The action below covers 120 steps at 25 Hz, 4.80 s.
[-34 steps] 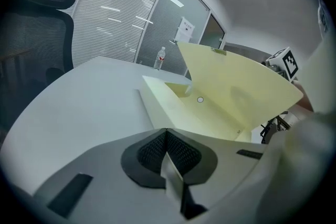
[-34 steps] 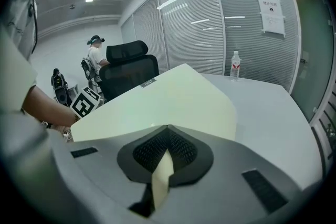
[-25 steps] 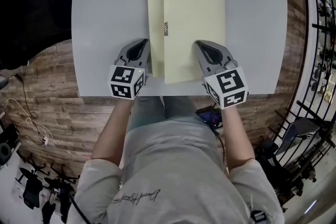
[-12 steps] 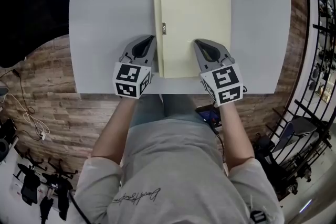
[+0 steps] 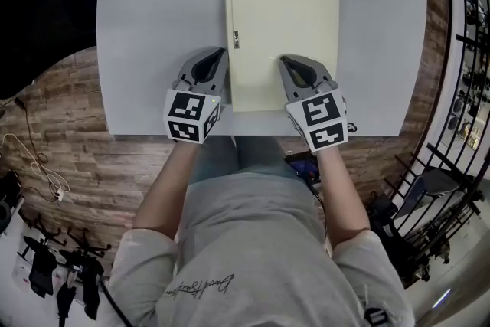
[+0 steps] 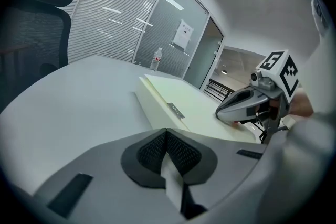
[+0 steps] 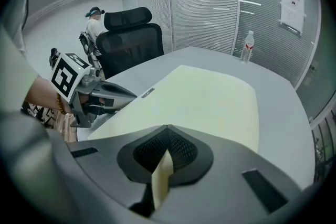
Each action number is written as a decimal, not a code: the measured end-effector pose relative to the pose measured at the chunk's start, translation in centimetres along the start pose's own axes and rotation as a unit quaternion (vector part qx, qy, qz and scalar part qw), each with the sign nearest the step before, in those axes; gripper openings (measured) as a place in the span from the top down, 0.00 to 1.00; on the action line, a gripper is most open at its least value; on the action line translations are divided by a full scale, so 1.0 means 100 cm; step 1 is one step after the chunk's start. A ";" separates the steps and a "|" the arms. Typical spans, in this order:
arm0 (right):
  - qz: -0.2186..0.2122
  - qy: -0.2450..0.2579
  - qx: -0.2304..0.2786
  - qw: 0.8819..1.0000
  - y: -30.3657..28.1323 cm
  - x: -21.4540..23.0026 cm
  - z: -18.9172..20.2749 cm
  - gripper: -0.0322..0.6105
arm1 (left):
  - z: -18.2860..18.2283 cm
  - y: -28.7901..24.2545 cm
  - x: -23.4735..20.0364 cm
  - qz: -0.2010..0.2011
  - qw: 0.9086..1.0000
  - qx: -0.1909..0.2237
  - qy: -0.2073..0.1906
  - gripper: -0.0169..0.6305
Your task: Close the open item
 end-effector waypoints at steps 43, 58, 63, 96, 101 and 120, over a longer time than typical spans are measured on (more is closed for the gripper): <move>0.018 0.123 -0.102 0.987 -0.019 -0.018 -0.009 0.93 | 0.000 0.002 -0.001 -0.004 1.000 -0.004 0.002 0.96; 0.016 0.110 -0.097 0.989 -0.017 -0.017 -0.011 0.93 | -0.002 0.003 -0.003 -0.005 1.000 -0.013 -0.001 0.96; 0.012 0.106 -0.085 0.991 -0.013 -0.014 -0.013 0.93 | -0.006 0.002 -0.002 -0.003 1.000 -0.016 -0.006 0.96; -0.003 -0.064 0.173 0.983 0.098 0.007 -0.023 0.93 | -0.066 0.061 0.062 0.036 0.993 0.022 -0.106 0.96; -0.017 -0.069 0.177 0.982 0.105 0.003 -0.022 0.93 | -0.076 0.064 0.077 0.053 0.990 0.028 -0.127 0.96; -0.010 -0.098 0.221 0.970 0.126 -0.005 -0.031 0.93 | -0.108 0.075 0.098 0.070 0.984 0.059 -0.155 0.96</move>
Point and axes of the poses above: the fingertips, and each gripper's own axes: y backward along the fingers, x to its right, z out of its underside, the point moved 8 cm from there along y, backward along the fingers, and after that the axes turned 13 degrees about z, right-handed, at the moved point
